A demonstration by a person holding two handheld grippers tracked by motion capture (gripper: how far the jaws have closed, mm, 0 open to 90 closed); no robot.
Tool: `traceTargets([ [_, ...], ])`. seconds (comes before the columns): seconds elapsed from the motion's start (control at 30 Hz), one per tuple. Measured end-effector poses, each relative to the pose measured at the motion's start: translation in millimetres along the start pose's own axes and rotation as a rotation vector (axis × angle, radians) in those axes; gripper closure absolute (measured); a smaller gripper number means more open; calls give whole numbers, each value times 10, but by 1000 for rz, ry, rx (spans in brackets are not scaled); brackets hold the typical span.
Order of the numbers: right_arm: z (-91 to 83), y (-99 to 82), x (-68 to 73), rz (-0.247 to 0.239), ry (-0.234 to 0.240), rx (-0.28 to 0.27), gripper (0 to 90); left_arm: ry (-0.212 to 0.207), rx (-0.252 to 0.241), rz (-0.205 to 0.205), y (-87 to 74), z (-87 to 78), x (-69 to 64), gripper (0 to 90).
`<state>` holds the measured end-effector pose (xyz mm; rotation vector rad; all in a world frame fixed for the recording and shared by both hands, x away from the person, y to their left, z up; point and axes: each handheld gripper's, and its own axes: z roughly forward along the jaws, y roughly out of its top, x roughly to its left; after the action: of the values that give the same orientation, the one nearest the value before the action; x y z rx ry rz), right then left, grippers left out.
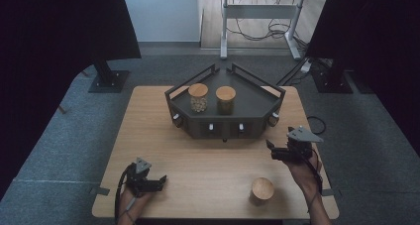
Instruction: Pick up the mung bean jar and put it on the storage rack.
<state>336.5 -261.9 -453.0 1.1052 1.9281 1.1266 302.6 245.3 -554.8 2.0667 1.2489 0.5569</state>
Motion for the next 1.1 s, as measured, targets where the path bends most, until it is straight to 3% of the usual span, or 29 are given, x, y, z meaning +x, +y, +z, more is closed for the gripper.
traceTargets([
  [0.4,2,-182,-23,34,-6,14,61,-1,0,-1,0,0,-1,32],
  [1.1,-3,-438,-82,49,-53,40,66,0,-1,-1,-2,-1,-2,32],
])
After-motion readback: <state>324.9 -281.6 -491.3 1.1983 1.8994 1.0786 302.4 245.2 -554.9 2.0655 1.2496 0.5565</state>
